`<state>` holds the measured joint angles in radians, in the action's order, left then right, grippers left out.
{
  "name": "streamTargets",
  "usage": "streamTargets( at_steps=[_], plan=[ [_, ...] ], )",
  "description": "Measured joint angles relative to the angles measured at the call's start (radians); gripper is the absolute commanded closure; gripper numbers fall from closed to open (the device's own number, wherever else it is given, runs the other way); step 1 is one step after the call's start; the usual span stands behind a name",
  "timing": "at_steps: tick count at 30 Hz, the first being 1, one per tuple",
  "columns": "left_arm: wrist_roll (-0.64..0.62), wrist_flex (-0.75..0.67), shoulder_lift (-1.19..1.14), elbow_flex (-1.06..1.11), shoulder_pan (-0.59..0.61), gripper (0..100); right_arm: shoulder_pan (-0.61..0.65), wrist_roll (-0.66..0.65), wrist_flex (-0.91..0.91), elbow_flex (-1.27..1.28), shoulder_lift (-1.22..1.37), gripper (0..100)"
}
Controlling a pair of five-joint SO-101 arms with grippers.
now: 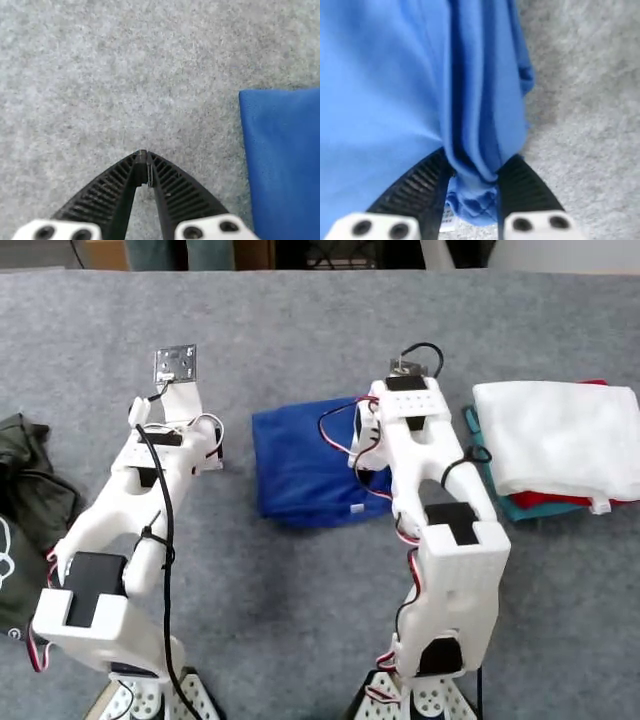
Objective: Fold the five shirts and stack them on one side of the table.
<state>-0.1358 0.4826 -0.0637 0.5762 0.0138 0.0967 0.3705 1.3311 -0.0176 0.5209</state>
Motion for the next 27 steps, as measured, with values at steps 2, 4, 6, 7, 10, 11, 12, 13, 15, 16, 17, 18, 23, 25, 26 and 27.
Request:
streamTargets(
  at_steps=[2,4,6,7,10,11,12,13,15,16,17,18,23,25,26,27],
  plan=[
    [0.000,0.000,0.000,0.000,0.000,97,0.000,-0.005,0.005,-0.003,0.002,98.5],
    [0.000,0.000,0.000,0.000,0.000,97,-0.002,-0.021,0.028,-0.034,0.012,98.5],
    [0.000,0.000,0.000,0.000,0.000,97,-0.002,-0.040,0.068,-0.075,0.025,98.5],
    [0.000,0.000,0.000,0.000,0.000,97,-0.002,-0.051,0.094,-0.101,0.028,98.5],
    [0.000,0.000,0.000,0.000,0.000,97,-0.002,-0.098,0.178,-0.201,0.031,98.5],
    [0.000,0.000,0.000,0.000,0.000,97,-0.005,-0.121,0.207,-0.244,0.031,98.5],
    [0.000,0.000,0.000,0.000,0.000,97,-0.014,-0.144,0.241,-0.293,0.031,98.5],
    [0.000,0.000,0.000,0.000,0.000,97,-0.028,-0.166,0.273,-0.344,0.032,98.5],
    [0.000,0.000,0.000,0.000,0.000,97,-0.058,-0.226,0.341,-0.446,0.032,98.5],
    [0.000,0.000,0.000,0.000,0.000,97,-0.075,-0.261,0.371,-0.497,0.032,98.5],
    [0.000,0.000,0.000,0.000,0.000,97,-0.091,-0.295,0.396,-0.540,0.032,98.5],
    [0.000,0.000,0.000,0.000,0.000,97,-0.109,-0.328,0.410,-0.578,0.032,98.5],
    [0.000,0.000,0.000,0.000,0.000,97,-0.210,-0.489,0.425,-0.689,0.032,98.5],
    [0.000,0.000,0.000,0.000,0.000,97,-0.249,-0.545,0.427,-0.717,0.032,98.5],
    [0.000,0.000,0.000,0.000,0.000,97,-0.270,-0.569,0.427,-0.732,0.032,98.5],
    [0.000,0.000,0.000,0.000,0.000,97,-0.290,-0.589,0.427,-0.747,0.032,98.5]
  ],
)
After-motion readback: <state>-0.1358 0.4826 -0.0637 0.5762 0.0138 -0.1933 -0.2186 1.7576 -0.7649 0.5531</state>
